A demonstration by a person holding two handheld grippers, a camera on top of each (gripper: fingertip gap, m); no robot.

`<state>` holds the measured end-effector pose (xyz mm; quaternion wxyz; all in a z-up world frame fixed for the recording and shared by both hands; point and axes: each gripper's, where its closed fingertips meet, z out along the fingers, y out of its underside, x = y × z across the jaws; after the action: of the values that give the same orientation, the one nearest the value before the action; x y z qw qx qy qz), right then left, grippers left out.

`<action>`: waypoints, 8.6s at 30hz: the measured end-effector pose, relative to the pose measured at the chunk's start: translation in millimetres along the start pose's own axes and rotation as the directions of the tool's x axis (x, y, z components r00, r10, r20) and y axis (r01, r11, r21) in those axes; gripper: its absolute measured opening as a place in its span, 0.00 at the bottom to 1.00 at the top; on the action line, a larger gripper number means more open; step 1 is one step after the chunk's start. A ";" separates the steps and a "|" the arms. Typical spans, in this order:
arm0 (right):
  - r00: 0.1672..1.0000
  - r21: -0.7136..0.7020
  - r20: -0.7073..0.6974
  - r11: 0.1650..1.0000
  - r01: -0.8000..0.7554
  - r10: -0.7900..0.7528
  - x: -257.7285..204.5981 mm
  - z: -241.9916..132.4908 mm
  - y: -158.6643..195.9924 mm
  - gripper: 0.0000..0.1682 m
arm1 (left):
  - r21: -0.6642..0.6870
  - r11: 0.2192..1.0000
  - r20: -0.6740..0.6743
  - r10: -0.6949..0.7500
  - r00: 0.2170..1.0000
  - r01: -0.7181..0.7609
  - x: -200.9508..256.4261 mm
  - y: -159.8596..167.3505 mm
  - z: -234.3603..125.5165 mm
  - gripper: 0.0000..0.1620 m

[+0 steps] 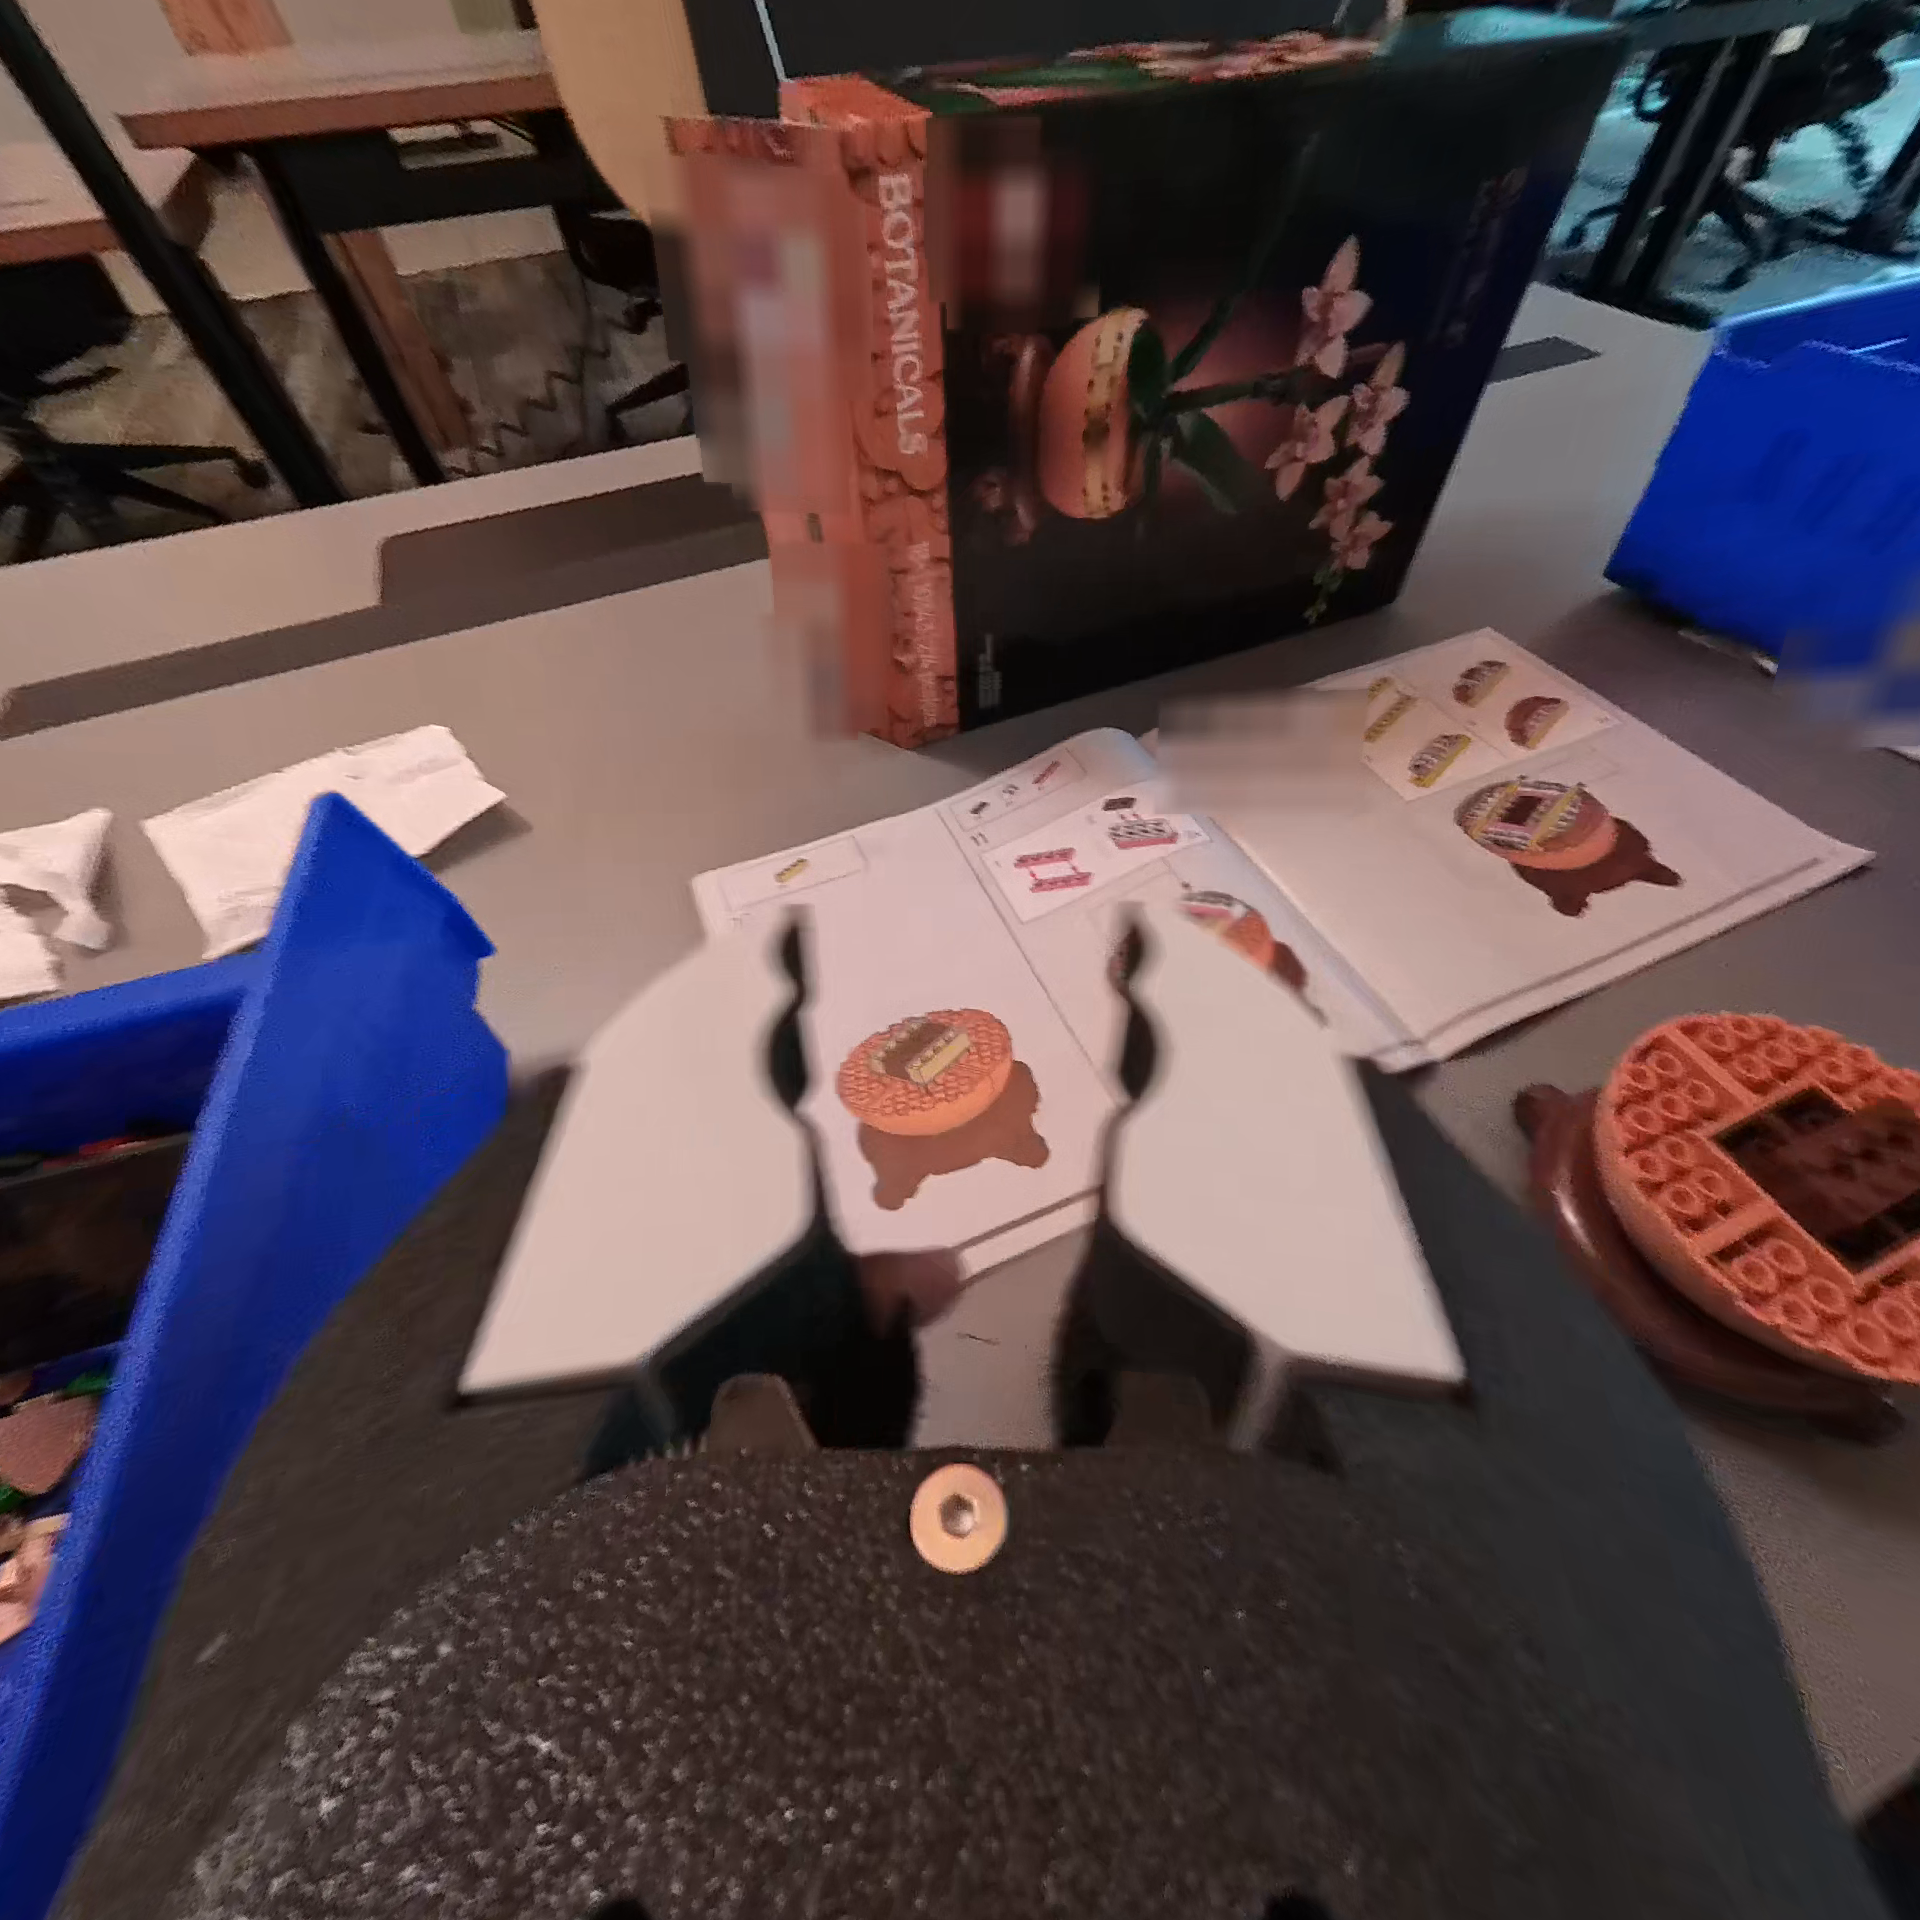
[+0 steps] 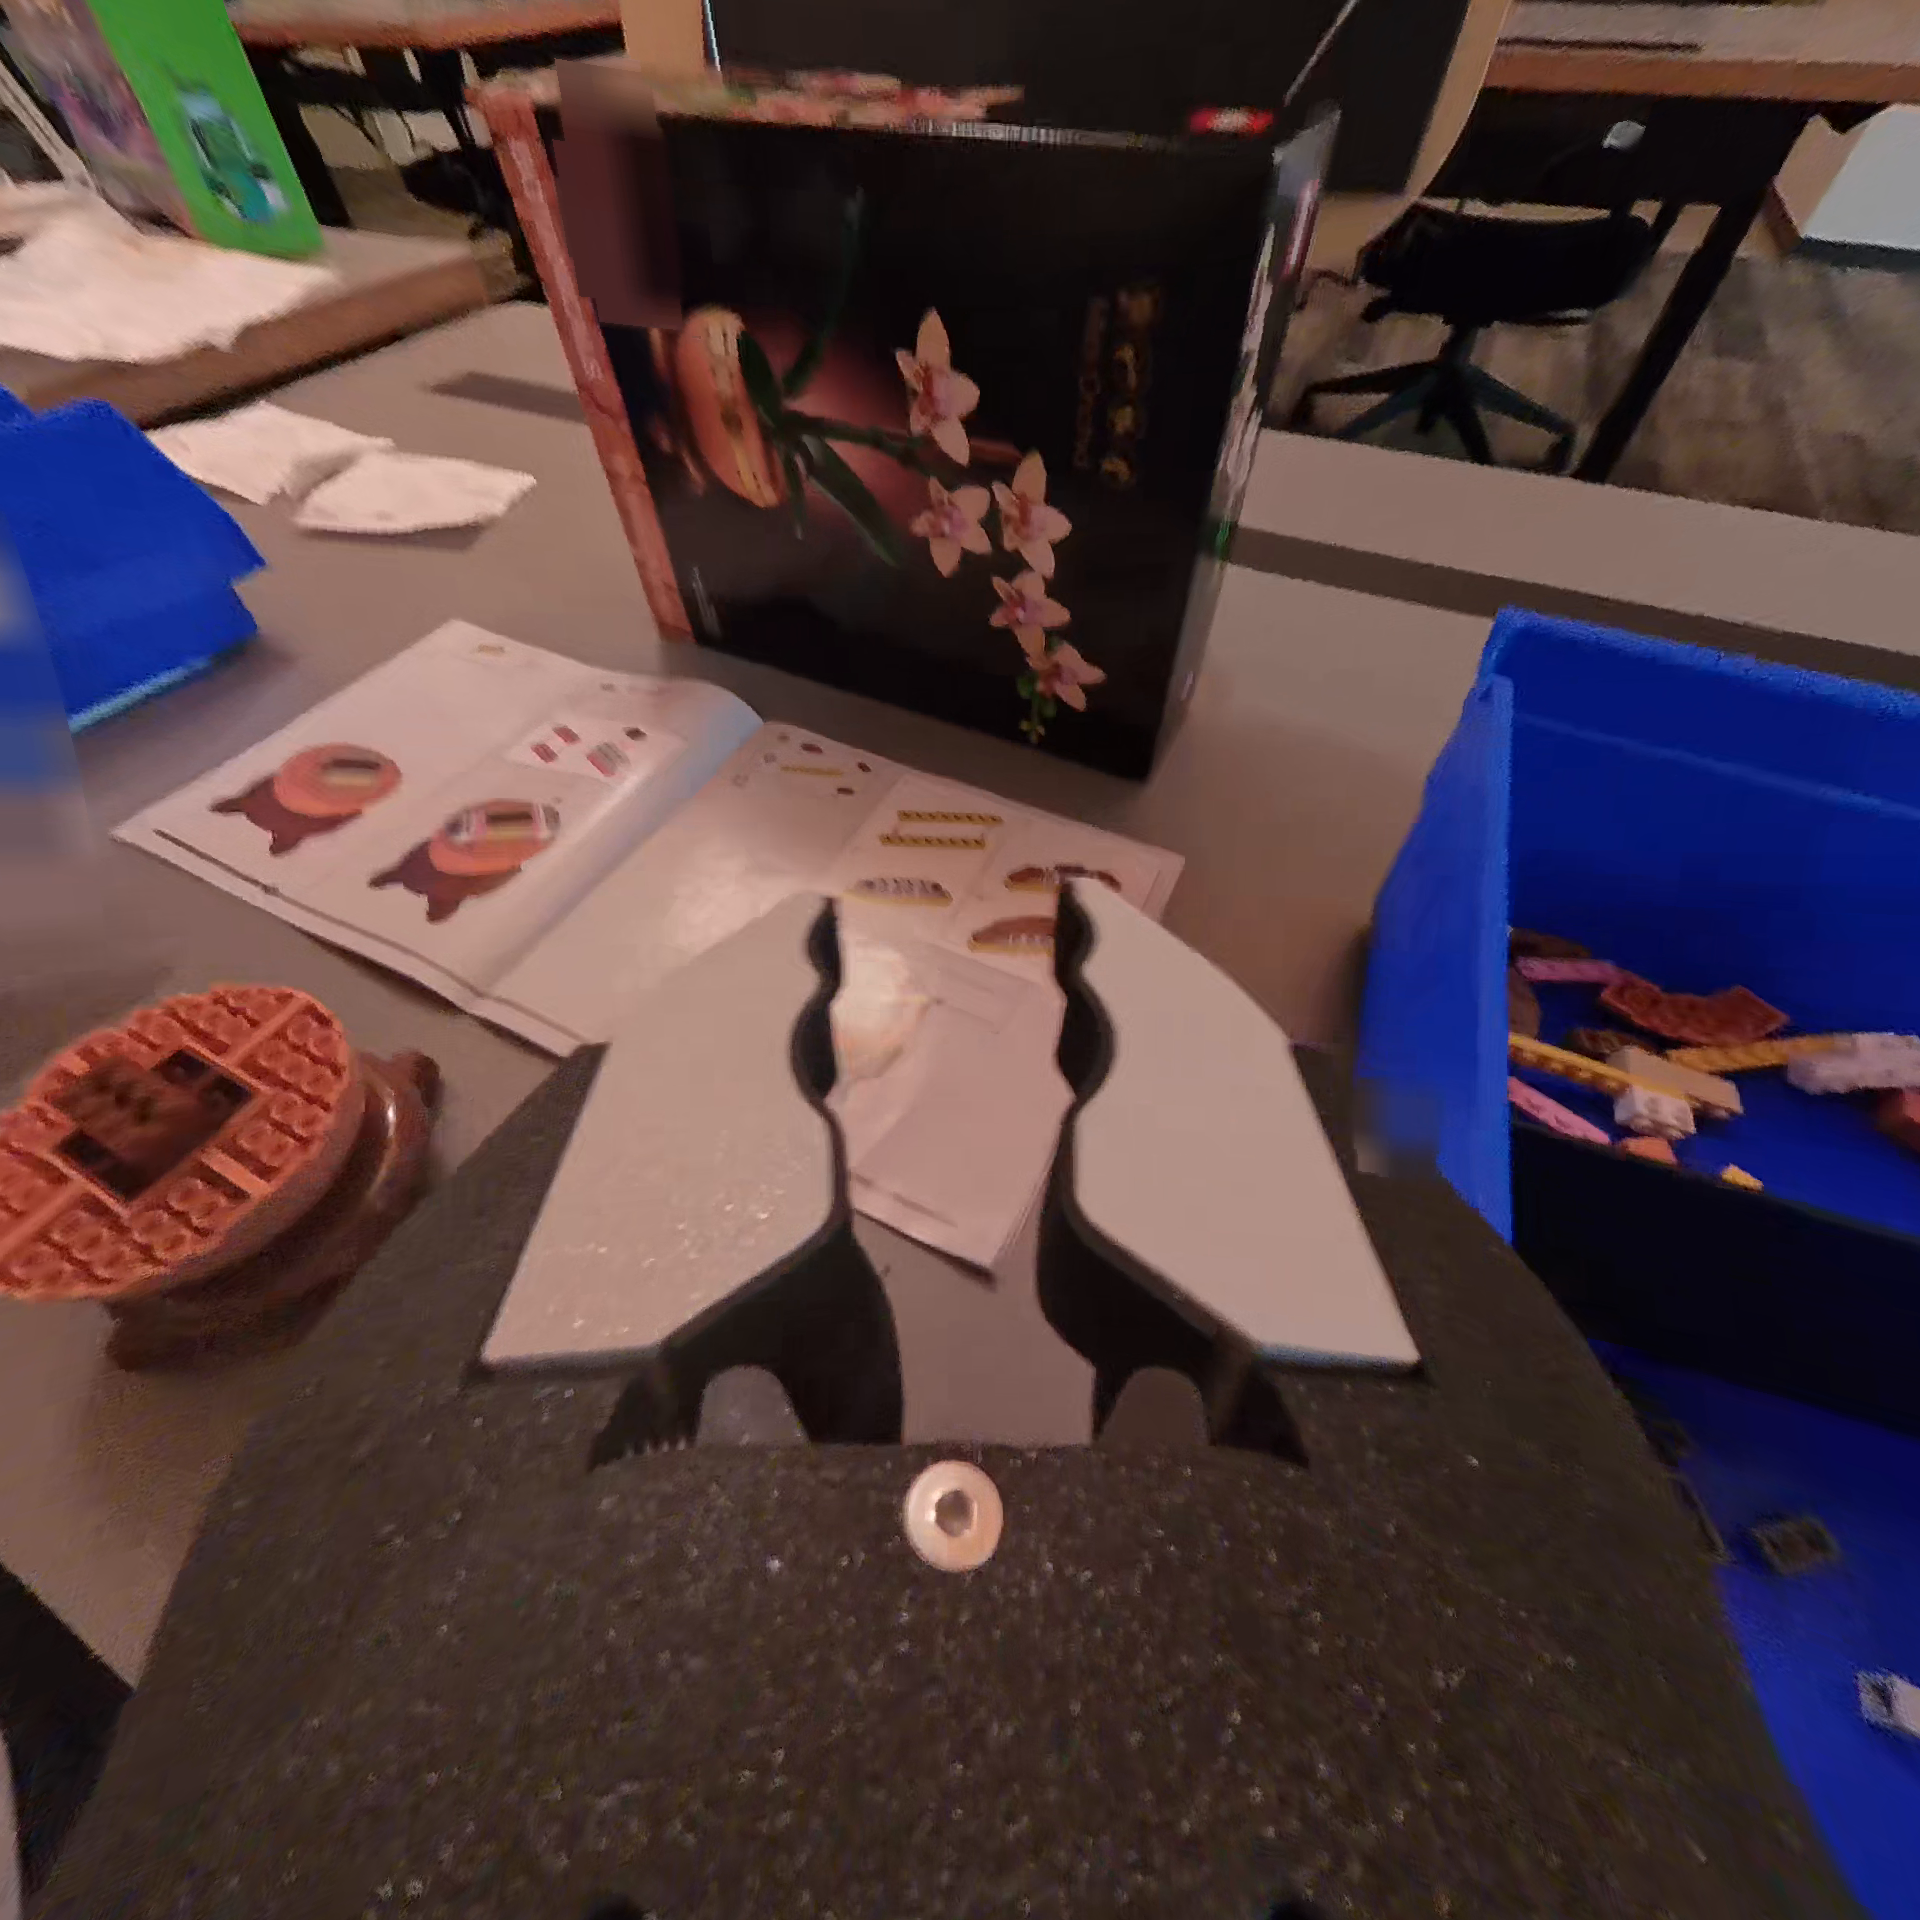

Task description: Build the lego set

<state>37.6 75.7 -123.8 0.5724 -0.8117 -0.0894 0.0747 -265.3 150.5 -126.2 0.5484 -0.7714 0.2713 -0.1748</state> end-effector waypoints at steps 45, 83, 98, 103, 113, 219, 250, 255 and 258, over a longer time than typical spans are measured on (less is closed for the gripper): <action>0.979 -0.463 0.157 0.866 0.190 -0.130 -18.9 46.4 106.9 0.00 | -0.520 0.824 -0.044 0.236 0.971 -0.224 14.7 99.5 28.6 0.00; 0.966 -0.479 0.236 0.852 0.213 -0.109 -23.9 44.5 108.2 0.03 | -0.539 0.832 -0.125 0.079 0.989 -0.134 11.7 113.0 10.8 0.00; 0.957 0.052 0.240 0.986 0.156 -0.164 -8.5 -82.6 -42.4 0.12 | -0.130 0.991 -0.162 -0.033 0.986 0.012 35.2 13.7 10.1 0.65; 0.984 -0.003 0.111 0.990 0.138 -0.137 49.6 -127.8 -57.2 0.05 | 0.019 0.999 -0.136 0.049 0.989 -0.047 43.7 -26.9 8.9 0.38; 0.908 -0.375 0.297 0.839 0.395 -0.294 181.4 -21.0 -23.0 0.00 | 0.071 0.995 -0.024 0.076 0.997 -0.074 29.8 -46.7 -2.5 0.00; 0.390 -0.266 0.884 0.408 0.873 -0.258 167.4 9.2 79.1 0.08 | -0.607 0.773 -0.113 0.148 0.983 -0.186 -17.0 100.6 48.9 0.00; 0.061 -0.064 0.998 0.158 0.985 0.020 122.9 -14.4 117.4 0.07 | -0.561 0.797 -0.127 0.186 0.974 -0.225 -17.0 100.1 49.7 0.00; 0.089 -0.064 0.953 0.093 0.994 -0.291 149.1 13.8 100.4 0.06 | -0.552 0.799 -0.134 0.199 0.971 -0.240 -16.9 100.0 49.8 0.00; 0.223 -0.172 0.959 0.264 0.949 -0.177 144.1 3.2 92.7 0.08 | -0.552 0.796 -0.143 0.203 0.969 -0.249 -16.8 100.0 49.8 0.00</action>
<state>182.6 81.4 -214.9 0.0192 -0.7039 -0.6979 0.1308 -273.0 173.1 -236.7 0.3013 -0.8538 0.4217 -0.0492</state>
